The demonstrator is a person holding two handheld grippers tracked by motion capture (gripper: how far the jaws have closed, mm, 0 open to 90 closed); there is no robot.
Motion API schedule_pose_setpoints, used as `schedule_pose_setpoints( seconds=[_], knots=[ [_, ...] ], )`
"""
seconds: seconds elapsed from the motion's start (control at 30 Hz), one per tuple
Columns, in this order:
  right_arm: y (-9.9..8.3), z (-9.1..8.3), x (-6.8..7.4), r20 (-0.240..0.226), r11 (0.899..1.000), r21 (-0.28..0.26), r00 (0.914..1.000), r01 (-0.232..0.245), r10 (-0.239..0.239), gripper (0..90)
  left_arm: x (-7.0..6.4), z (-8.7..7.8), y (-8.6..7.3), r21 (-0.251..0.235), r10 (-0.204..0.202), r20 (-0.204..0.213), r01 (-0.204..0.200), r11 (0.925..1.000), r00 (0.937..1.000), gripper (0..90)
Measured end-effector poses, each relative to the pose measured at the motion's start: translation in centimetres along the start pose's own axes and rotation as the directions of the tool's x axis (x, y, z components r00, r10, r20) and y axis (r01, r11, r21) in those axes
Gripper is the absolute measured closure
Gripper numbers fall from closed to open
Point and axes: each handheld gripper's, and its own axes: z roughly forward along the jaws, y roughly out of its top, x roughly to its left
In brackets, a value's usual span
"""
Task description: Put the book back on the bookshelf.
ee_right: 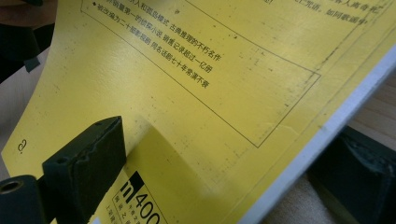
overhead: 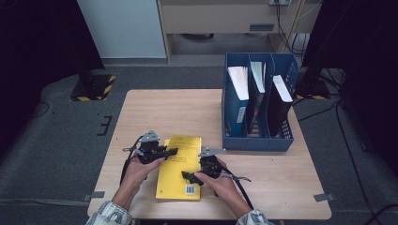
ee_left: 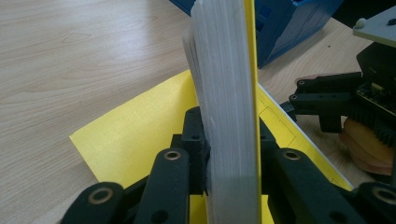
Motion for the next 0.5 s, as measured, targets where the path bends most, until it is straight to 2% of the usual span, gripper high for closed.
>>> schedule_pose_setpoints(
  seconds=[0.17, 0.3, 0.5],
  knots=[
    [0.23, -0.42, -0.52, -0.015, 0.998, -0.005, 0.9974, -0.07, 0.07, 19.5, 0.1, -0.11, -0.05, 0.006, 0.006, -0.008, -0.006, 1.0, 0.9999, 74.0],
    [0.42, -0.7, -0.65, -0.023, 0.998, -0.025, 0.9977, -0.064, 0.064, 25.8, 0.27, -0.35, -0.09, 0.0, -0.005, -0.014, 0.005, 1.0, 0.9999, 74.0],
    [0.93, -0.91, -0.47, -0.017, 0.999, -0.025, 0.9989, -0.044, 0.043, 30.0, 0.71, -0.63, -0.16, 0.014, -0.011, -0.017, 0.011, 0.9998, 0.9998, 73.1]
  ],
)
